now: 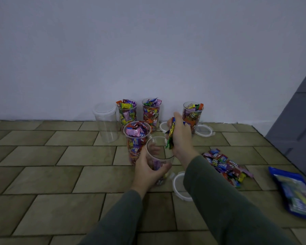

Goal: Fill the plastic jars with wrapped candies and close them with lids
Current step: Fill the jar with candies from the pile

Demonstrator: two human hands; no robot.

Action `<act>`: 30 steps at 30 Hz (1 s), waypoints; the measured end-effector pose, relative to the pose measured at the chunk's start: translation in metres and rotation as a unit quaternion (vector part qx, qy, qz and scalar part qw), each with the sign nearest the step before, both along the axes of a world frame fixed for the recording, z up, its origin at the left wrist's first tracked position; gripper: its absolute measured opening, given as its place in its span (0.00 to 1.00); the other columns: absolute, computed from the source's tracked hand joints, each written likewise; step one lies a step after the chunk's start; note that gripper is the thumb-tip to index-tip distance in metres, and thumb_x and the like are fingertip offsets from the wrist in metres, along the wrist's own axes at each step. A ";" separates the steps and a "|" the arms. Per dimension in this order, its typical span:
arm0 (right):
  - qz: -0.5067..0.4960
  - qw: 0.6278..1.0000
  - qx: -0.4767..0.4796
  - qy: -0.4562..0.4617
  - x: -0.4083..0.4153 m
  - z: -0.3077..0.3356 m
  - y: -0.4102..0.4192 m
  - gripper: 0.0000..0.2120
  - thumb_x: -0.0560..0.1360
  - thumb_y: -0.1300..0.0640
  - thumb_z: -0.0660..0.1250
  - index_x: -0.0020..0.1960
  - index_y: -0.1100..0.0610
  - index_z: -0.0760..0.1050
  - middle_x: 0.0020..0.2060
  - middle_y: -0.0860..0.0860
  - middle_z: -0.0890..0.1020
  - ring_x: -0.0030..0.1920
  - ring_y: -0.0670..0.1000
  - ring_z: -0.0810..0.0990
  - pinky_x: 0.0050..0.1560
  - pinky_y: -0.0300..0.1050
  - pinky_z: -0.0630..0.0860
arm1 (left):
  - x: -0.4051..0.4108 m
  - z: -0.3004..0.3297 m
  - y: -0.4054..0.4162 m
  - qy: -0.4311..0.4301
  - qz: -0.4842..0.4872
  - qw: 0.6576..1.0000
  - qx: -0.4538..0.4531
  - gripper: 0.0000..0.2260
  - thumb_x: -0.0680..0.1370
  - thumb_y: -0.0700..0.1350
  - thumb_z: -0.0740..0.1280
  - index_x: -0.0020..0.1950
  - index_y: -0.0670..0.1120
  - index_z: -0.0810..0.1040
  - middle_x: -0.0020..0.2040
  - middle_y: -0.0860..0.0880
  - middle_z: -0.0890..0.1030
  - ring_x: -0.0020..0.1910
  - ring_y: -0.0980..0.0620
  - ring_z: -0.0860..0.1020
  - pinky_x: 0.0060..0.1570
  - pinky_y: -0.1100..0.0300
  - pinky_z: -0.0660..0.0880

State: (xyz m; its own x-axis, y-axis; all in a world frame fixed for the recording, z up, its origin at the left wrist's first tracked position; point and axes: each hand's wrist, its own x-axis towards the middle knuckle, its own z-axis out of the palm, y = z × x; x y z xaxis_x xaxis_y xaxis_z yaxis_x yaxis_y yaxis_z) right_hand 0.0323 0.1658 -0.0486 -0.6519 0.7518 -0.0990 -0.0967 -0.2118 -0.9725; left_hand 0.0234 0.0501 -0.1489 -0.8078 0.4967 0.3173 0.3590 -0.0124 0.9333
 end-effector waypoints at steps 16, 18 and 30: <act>0.139 0.979 0.132 0.069 0.003 0.000 -0.003 0.14 0.76 0.52 0.69 0.34 0.56 0.76 0.34 0.55 0.77 0.41 0.55 0.76 0.51 0.54 0.76 | -0.004 -0.003 -0.001 -0.039 -0.003 0.999 -0.013 0.31 0.67 0.49 0.78 0.64 0.61 0.67 0.59 0.58 0.78 0.61 0.62 0.75 0.61 0.63 0.72; 0.136 0.977 0.145 0.076 0.004 0.000 -0.003 0.13 0.76 0.56 0.70 0.33 0.55 0.75 0.32 0.50 0.77 0.39 0.52 0.76 0.47 0.50 0.75 | -0.003 -0.003 -0.002 -0.038 -0.003 0.999 -0.009 0.31 0.66 0.48 0.78 0.63 0.60 0.68 0.58 0.57 0.79 0.59 0.63 0.76 0.58 0.67 0.73; 0.151 0.954 0.251 0.058 0.030 0.007 0.007 0.09 0.77 0.57 0.67 0.38 0.56 0.77 0.31 0.50 0.75 0.34 0.47 0.73 0.37 0.34 0.72 | -0.002 0.007 -0.017 0.012 0.010 0.999 -0.032 0.40 0.62 0.61 0.77 0.71 0.57 0.66 0.65 0.58 0.74 0.66 0.61 0.72 0.66 0.55 0.72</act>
